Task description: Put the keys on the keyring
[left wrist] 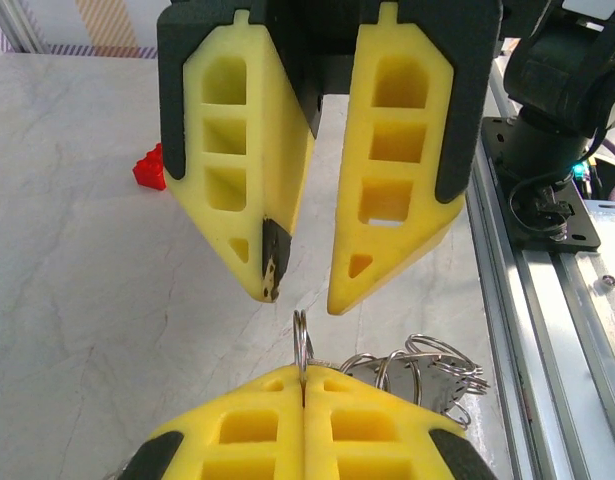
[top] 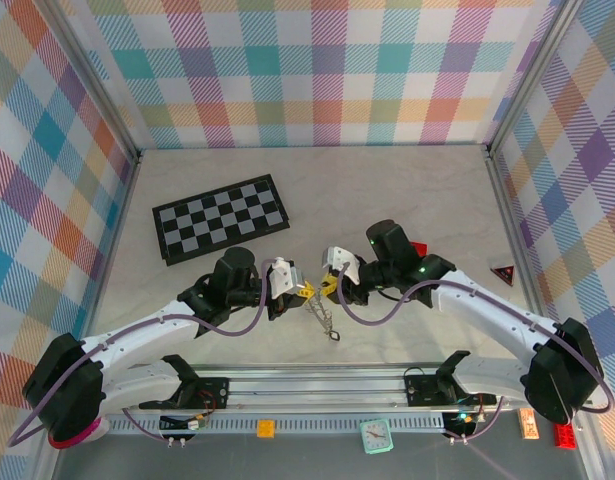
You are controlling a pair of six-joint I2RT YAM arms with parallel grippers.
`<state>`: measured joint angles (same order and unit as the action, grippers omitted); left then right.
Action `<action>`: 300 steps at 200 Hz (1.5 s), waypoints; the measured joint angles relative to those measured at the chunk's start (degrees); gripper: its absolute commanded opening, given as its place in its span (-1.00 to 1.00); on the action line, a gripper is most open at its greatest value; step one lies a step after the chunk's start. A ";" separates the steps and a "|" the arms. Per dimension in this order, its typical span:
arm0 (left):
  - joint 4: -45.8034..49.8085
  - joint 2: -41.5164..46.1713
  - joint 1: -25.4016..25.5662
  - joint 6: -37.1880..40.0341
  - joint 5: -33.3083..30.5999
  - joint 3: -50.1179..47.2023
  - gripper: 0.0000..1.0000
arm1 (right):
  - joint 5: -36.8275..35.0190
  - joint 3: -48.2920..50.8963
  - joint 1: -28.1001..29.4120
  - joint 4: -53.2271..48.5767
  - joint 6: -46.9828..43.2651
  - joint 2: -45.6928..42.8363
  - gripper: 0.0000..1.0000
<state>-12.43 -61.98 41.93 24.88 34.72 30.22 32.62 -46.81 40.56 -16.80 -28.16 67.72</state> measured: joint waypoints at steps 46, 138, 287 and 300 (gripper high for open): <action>-1.60 0.00 0.00 -0.85 0.35 -0.52 -1.00 | 0.85 0.00 0.00 0.96 0.85 1.99 -0.74; -1.42 0.02 0.00 -1.05 -1.88 -0.39 -0.42 | -0.52 -1.25 0.04 -3.69 -0.42 2.23 -1.00; 6.93 0.11 0.02 2.64 -1.33 3.72 -1.00 | -10.27 -11.65 6.36 -14.56 -5.33 5.53 -0.60; 6.93 0.15 0.02 2.62 -1.38 3.69 -1.00 | -9.75 -10.14 6.16 -12.94 -4.74 3.96 -0.54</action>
<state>-5.50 -61.82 41.95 27.51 33.34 33.91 22.87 -56.95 46.72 -29.74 -32.91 71.68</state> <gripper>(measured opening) 0.045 0.206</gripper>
